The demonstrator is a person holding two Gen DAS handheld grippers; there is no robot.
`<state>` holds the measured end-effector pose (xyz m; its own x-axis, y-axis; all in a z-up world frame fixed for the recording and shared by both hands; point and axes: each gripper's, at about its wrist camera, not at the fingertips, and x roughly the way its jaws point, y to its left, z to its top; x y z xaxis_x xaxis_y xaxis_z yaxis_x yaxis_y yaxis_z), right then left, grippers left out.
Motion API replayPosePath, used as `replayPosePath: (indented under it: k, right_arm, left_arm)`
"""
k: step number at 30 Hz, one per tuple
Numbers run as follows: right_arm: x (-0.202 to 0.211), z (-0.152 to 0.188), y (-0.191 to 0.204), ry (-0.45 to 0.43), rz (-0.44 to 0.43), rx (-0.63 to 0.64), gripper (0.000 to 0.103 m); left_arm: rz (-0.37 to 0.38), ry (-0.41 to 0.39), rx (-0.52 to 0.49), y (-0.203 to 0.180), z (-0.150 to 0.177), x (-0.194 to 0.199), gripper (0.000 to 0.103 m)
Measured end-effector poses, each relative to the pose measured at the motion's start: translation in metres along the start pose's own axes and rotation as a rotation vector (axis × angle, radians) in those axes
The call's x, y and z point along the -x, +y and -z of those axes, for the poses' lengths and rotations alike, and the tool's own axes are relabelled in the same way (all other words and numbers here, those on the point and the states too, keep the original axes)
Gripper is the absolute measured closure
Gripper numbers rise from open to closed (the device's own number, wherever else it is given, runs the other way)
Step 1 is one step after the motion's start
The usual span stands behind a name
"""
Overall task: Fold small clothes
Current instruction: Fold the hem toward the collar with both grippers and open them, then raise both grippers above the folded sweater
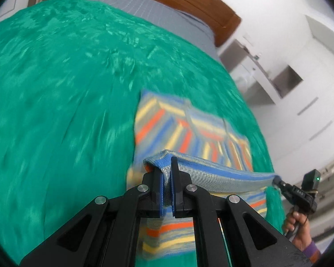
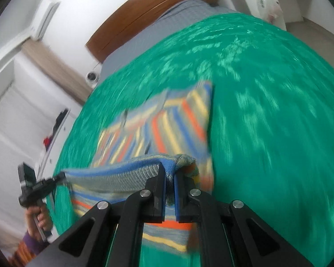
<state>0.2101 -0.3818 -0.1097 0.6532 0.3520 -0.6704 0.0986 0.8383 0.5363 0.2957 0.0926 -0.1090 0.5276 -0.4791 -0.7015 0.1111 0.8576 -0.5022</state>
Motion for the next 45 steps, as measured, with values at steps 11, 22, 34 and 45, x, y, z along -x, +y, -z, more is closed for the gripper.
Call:
replayPosePath:
  k: [11, 22, 34, 45]
  right_arm:
    - [-0.113, -0.091, -0.039, 0.029, 0.056, -0.081, 0.097]
    - [-0.092, -0.119, -0.035, -0.073, 0.047, -0.072, 0.06]
    - [-0.204, -0.095, 0.057, 0.372, -0.073, 0.071, 0.058]
    - [-0.145, -0.083, 0.081, 0.164, -0.107, 0.213, 0.047]
  left_arm:
    - [-0.13, 0.04, 0.026, 0.008, -0.081, -0.12, 0.1]
    - [-0.135, -0.112, 0.246, 0.049, -0.11, -0.087, 0.026]
    - [0.039, 0.21, -0.208, -0.037, -0.021, -0.085, 0.025]
    - [-0.074, 0.212, -0.242, -0.037, -0.038, -0.129, 0.018]
